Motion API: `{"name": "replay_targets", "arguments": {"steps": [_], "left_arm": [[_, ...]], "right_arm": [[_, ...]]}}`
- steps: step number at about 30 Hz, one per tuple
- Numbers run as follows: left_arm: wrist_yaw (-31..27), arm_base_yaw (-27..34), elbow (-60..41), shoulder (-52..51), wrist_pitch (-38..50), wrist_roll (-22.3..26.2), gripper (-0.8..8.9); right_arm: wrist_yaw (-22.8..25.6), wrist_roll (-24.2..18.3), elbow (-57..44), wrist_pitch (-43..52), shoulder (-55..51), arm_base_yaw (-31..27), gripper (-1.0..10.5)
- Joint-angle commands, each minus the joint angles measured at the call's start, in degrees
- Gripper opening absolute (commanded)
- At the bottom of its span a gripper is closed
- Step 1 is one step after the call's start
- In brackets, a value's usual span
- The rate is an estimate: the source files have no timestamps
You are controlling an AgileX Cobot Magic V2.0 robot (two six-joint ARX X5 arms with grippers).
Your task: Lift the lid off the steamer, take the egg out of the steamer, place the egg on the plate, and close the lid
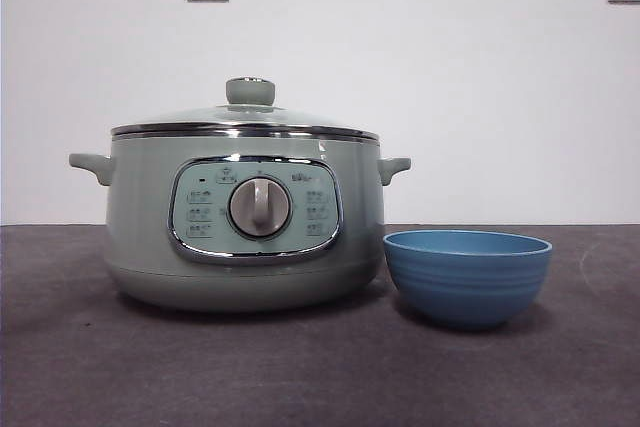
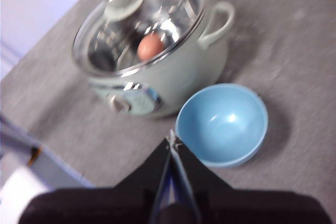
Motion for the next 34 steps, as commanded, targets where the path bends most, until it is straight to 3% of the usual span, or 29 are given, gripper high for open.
{"name": "replay_targets", "arguments": {"steps": [1, 5, 12, 14, 15, 17, 18, 20, 34], "left_arm": [[2.47, 0.11, 1.86, 2.03, -2.93, 3.8, -0.07], [6.4, 0.09, 2.8, 3.76, -5.16, 4.76, -0.07], [6.56, 0.09, 2.8, 3.98, -5.77, 4.46, 0.26], [6.56, 0.09, 2.8, 3.98, -5.77, 4.22, 1.87], [6.56, 0.09, 2.8, 3.98, -5.77, 4.09, 3.1], [6.62, 0.09, 2.8, 3.98, -5.77, 4.07, 5.0], [6.71, 0.09, 2.8, 3.98, -5.75, 4.09, 5.19], [6.71, 0.09, 2.97, 3.98, -5.81, 4.07, 5.16], [6.32, -0.52, 13.16, 12.61, -3.21, 4.81, 5.16]], "right_arm": [[-1.95, -7.19, 3.89, -5.31, 2.95, 0.09, -0.1], [-4.59, -8.85, 7.58, -9.75, 5.99, 0.68, -0.1], [-4.39, -8.83, 8.41, -9.66, 6.21, 1.2, 0.0], [-4.39, -8.83, 8.41, -9.64, 6.21, 1.2, 0.3], [-4.39, -8.81, 8.41, -9.64, 6.21, 1.2, 1.0], [-4.37, -8.46, 8.41, -9.64, 6.21, 1.2, 3.1], [-4.31, -8.13, 8.41, -9.62, 6.21, 1.2, 4.5], [-4.31, -8.13, 8.41, -9.62, 6.21, 1.2, 6.1], [-4.35, -7.26, 8.41, -8.48, 6.21, 1.2, 6.0]]}}
